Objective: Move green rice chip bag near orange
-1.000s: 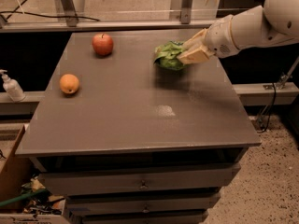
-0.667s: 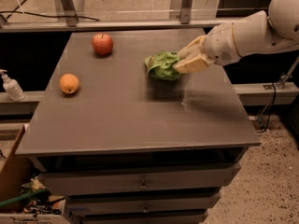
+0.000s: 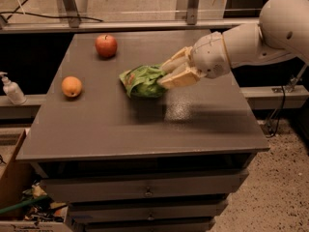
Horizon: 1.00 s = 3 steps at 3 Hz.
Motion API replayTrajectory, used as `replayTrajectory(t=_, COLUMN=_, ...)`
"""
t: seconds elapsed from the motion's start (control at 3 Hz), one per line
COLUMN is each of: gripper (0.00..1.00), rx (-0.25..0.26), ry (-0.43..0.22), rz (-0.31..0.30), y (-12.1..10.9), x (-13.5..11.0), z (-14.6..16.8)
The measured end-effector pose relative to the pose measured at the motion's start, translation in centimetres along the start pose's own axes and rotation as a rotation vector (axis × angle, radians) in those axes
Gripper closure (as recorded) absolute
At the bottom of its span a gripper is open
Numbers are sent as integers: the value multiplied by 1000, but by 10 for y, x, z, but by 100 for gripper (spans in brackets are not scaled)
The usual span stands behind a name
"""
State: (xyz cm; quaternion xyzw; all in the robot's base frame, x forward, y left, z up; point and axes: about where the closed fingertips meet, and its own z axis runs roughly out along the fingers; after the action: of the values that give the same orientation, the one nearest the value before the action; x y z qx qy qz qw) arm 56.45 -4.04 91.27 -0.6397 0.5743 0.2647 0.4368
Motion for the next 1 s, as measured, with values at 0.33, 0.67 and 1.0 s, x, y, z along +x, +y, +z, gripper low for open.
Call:
replayTrajectory(t=0.33, gripper=100, rx=-63, ry=-55, rz=-60, y=8, x=-20, z=26)
replayTrajectory(t=0.67, gripper=100, rx=-93, ry=-75, rz=-111, y=5, x=-26, z=51)
replayTrajectory(t=1.0, gripper=100, rx=-110, ry=-86, rz=-150, y=-5, x=-28, z=73)
